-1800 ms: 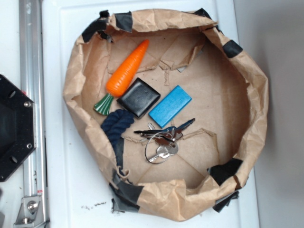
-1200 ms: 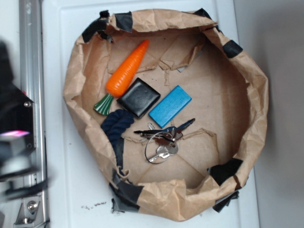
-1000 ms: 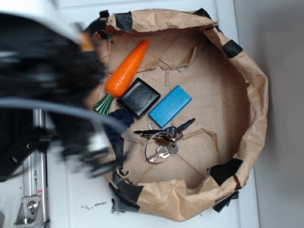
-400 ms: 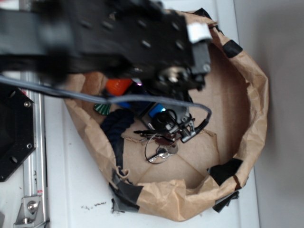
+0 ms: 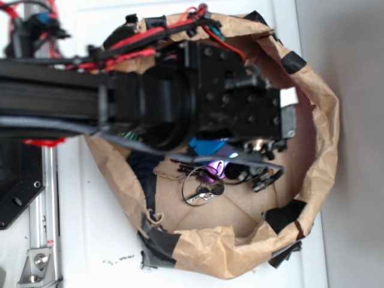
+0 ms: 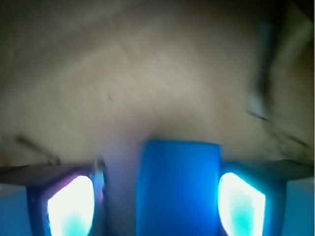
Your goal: Grab the blue block.
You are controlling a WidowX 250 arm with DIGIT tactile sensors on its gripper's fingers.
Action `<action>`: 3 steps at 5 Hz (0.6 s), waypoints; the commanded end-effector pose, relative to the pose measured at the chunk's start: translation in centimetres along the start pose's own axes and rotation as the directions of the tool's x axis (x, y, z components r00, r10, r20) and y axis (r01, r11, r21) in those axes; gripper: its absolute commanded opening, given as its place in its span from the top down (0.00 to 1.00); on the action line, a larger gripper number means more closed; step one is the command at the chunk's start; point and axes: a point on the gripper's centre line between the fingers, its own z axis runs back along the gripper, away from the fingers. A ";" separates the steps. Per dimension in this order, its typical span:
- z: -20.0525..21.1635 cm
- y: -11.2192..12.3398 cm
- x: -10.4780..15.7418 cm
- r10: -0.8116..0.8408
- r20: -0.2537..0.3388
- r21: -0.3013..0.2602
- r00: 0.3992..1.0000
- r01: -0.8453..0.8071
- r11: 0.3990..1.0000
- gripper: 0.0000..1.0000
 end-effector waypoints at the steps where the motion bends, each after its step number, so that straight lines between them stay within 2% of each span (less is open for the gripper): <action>1: -2.5 0.3 -0.9 -0.108 -0.117 -0.034 0.987 0.104 0.994 1.00; 2: -1.2 0.3 -2.3 -0.179 -0.110 -0.015 0.978 0.179 0.984 1.00; 3: 1.2 0.3 -2.1 -0.267 -0.090 0.020 0.960 0.270 0.963 1.00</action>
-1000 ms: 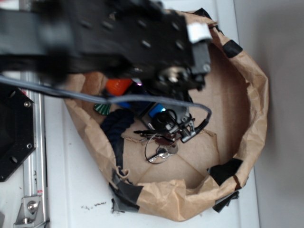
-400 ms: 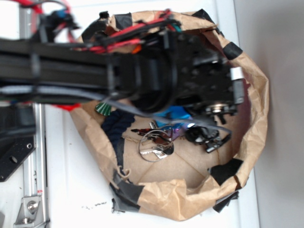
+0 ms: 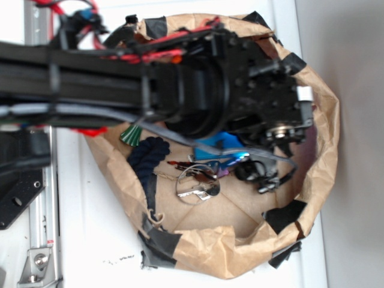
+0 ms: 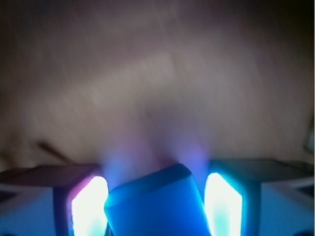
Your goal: Grab the blue block.
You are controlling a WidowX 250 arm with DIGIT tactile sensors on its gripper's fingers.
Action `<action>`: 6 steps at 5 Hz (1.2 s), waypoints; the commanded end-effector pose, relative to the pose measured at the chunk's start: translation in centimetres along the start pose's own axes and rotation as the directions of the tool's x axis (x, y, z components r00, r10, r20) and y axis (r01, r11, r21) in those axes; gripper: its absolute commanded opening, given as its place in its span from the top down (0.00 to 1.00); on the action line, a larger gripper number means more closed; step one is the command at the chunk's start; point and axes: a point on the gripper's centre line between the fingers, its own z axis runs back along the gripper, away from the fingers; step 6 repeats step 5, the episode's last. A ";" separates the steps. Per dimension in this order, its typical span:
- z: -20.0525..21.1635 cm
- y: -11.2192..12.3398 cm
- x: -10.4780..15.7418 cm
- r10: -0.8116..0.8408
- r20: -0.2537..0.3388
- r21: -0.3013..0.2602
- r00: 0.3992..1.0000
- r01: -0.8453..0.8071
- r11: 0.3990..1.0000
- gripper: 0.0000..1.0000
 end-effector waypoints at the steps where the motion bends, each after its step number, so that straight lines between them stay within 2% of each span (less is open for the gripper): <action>1: 5.7 0.1 -1.0 -0.177 0.043 0.099 0.983 0.173 0.980 1.00; 2: 10.8 0.9 -0.9 -0.276 0.096 0.082 0.956 0.269 0.960 1.00; 3: 13.9 1.1 -0.7 -0.302 0.105 0.044 0.948 0.299 0.953 1.00; 4: 14.6 1.8 -0.4 -0.338 0.130 0.045 0.932 0.335 0.941 1.00; 6: 14.2 2.2 -0.3 -0.337 0.110 0.042 0.935 0.335 0.941 1.00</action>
